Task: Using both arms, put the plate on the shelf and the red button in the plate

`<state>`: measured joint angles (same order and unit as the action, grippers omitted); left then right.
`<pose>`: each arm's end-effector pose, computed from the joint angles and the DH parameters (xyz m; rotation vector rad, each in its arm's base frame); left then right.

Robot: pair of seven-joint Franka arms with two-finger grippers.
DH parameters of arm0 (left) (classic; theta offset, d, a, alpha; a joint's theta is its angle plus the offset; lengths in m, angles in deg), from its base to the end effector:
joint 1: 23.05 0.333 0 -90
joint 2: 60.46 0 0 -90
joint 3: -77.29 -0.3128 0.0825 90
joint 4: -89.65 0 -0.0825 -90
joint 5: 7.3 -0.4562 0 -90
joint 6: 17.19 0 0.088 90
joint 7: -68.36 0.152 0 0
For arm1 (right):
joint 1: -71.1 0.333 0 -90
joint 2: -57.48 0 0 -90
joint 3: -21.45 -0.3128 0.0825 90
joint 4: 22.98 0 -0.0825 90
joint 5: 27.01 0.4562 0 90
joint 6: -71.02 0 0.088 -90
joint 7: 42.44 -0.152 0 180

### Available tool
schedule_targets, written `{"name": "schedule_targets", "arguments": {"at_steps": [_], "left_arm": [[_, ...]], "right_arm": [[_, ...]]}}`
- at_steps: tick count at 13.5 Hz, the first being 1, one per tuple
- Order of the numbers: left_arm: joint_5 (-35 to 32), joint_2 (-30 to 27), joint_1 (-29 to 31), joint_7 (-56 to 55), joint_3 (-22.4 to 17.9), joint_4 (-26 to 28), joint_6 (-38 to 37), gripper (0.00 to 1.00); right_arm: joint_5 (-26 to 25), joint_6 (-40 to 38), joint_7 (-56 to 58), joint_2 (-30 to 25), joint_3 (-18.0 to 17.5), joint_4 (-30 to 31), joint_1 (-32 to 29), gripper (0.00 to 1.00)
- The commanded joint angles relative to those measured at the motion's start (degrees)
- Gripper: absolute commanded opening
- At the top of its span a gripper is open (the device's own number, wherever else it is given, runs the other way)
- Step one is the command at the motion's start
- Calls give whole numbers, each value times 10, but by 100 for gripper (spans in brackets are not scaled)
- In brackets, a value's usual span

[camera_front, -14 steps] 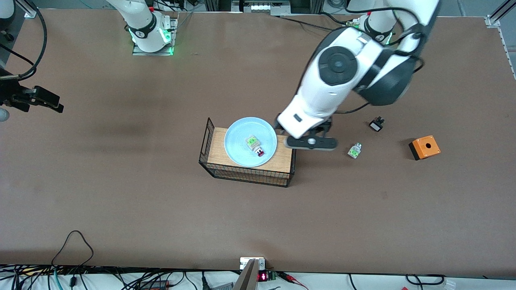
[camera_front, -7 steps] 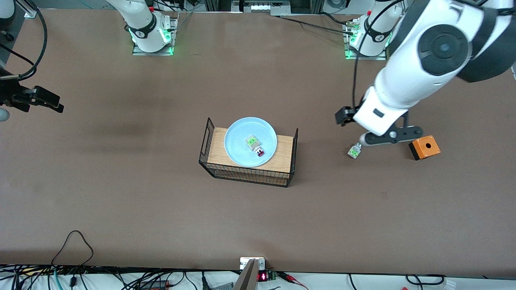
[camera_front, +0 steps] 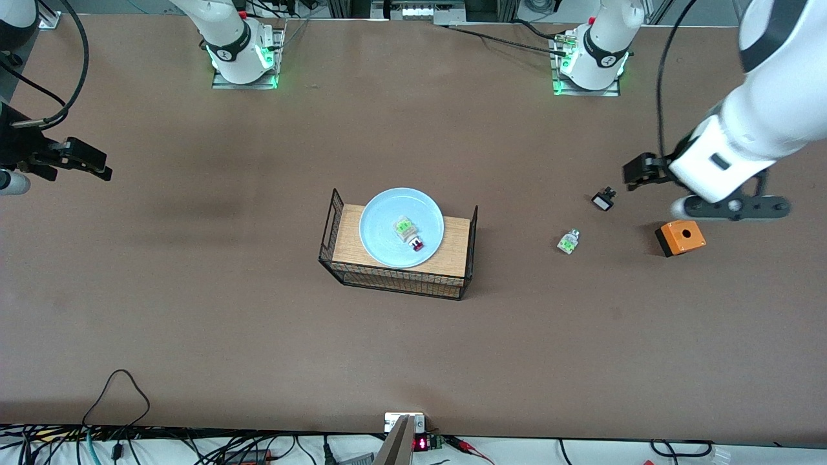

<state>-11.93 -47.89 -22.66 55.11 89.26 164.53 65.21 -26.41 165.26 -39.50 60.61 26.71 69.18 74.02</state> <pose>0.6654 -0.1088 0.5667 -3.0865 -0.0609 0.1146 0.6460 -0.0238 0.5275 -3.1352 -0.0152 0.0279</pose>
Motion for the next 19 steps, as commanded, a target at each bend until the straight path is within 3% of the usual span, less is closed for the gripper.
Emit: {"name": "schedule_targets", "arguments": {"at_steps": [1,5,13,19], "left_arm": [[29,-104,1,45,-62,131,57,100],[30,-146,-2,128,-82,196,64,100],[25,-142,5,137,-75,172,29,100],[24,-138,3,135,-70,168,43,100]], "right_arm": [[-8,-4,-6,-7,1,-1,2,100],[-7,-4,-6,-8,5,-1,0,100],[-2,-5,-7,-8,7,-2,-3,100],[-2,-5,-8,-9,7,-2,-2,100]]}}
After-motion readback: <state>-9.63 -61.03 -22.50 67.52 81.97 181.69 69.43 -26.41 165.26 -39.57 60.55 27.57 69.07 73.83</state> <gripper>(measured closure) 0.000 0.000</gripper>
